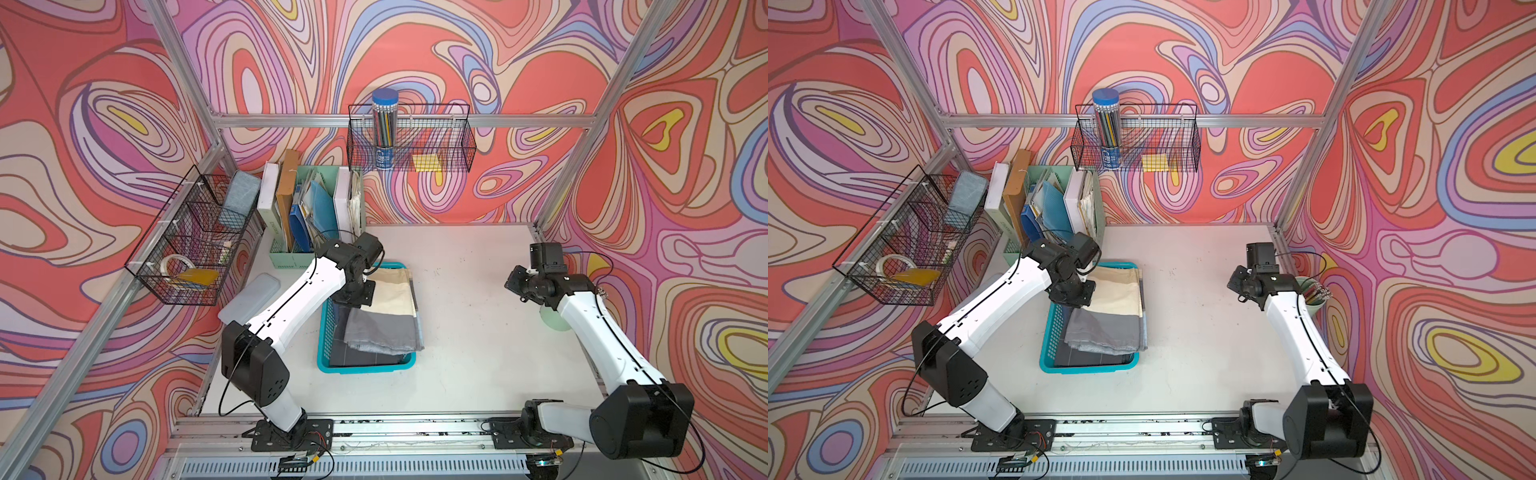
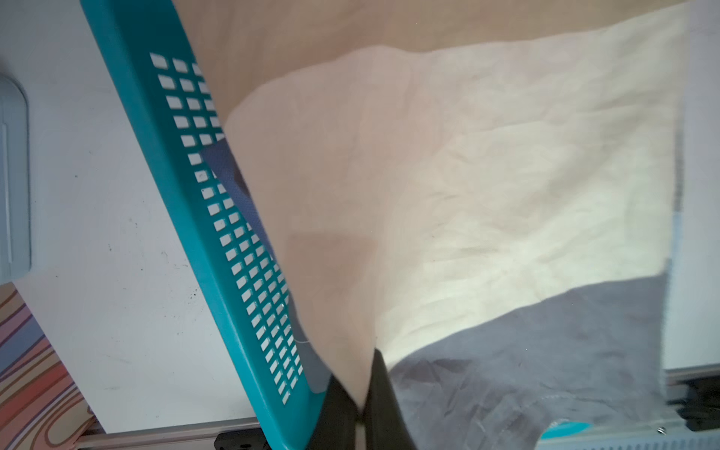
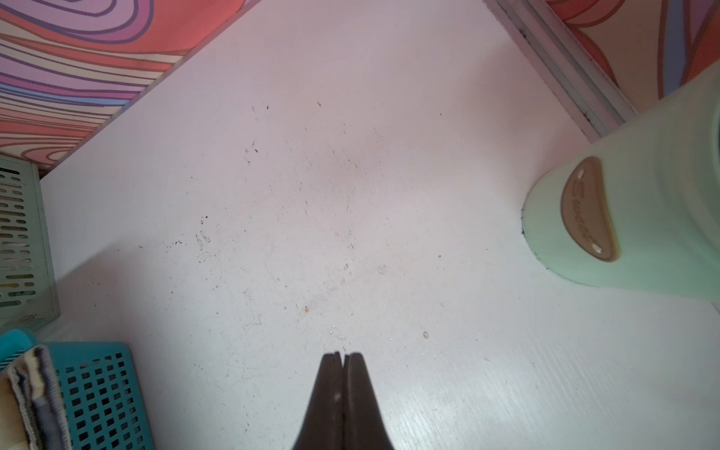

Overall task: Put the folded pillowcase in the basket
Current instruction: Place the pillowcase in the basket.

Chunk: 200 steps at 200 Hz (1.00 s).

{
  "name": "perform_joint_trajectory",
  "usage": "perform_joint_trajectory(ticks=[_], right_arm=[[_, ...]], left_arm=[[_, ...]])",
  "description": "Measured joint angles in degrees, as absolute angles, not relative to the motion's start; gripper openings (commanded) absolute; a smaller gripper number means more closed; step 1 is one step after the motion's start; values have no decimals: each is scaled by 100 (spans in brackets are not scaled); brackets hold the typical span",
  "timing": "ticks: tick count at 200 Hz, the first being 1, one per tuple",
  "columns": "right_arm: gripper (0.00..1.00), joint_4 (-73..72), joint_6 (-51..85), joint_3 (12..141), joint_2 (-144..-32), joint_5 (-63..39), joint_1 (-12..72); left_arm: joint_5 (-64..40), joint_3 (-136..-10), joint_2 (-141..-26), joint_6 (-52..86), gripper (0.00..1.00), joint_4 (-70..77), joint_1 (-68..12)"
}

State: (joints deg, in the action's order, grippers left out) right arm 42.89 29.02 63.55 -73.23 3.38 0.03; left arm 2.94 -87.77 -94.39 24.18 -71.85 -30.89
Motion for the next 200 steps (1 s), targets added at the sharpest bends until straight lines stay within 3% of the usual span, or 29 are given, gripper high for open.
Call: perform_joint_trajectory(ticks=[29, 95, 200], right_arm=[[0, 4289, 2899, 6375, -7295, 294, 3], [0, 4305, 2856, 6375, -7166, 248, 3], [0, 4311, 2860, 6375, -7137, 71, 3]], left_arm=[[368, -8215, -9520, 2311, 0, -6901, -3065], [878, -8329, -9985, 1839, 0, -6751, -2777], [1144, -7513, -9725, 2091, 0, -6156, -2703]])
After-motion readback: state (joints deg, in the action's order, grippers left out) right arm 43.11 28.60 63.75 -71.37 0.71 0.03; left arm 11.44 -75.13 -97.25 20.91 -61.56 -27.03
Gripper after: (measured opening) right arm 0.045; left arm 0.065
